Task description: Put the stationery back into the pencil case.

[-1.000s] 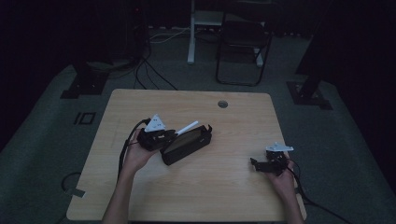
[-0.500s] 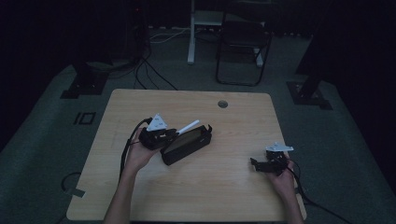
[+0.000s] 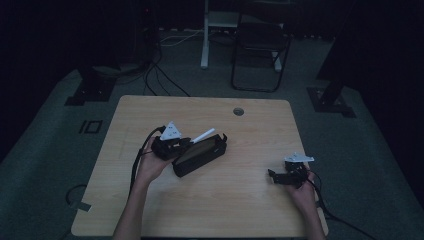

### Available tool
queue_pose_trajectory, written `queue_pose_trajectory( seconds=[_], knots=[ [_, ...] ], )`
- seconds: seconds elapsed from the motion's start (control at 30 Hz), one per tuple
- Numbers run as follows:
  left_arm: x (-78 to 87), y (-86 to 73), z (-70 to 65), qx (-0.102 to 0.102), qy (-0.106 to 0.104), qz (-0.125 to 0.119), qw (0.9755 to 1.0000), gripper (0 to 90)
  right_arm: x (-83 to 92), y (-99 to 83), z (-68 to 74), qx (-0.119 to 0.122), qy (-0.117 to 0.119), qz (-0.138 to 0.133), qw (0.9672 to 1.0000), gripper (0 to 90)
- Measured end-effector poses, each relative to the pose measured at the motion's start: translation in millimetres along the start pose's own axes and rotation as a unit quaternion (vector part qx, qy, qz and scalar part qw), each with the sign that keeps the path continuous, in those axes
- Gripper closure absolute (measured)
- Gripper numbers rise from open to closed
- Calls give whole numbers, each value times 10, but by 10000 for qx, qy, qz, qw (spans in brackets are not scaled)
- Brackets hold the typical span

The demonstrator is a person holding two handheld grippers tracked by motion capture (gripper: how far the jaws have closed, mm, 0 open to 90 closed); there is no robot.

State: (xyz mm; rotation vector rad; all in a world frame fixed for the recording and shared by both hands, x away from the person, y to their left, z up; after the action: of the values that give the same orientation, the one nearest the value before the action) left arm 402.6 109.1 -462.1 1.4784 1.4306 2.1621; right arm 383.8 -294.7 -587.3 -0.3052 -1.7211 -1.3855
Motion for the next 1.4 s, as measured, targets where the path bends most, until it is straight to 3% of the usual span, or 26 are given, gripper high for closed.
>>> queue_pose_trajectory(
  seconds=[1.4],
  knots=[
    [-271,-60,-28,-51,-28,176,9998,789,0,0,2,8,8,-4,10000,132]
  ],
)
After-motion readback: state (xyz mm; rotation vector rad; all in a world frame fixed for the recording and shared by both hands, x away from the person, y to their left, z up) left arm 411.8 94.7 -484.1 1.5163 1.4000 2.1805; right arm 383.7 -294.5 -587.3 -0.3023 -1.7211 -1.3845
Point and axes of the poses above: each handheld gripper's, and its own axes: x roughly backward along the jaws, y roughly out of its top, z roughly to its left, the point moved 5 cm from there along -x, roughly forward along the jaws, and after that the axes turned 5 degrees about z, right-handed, at the moved point
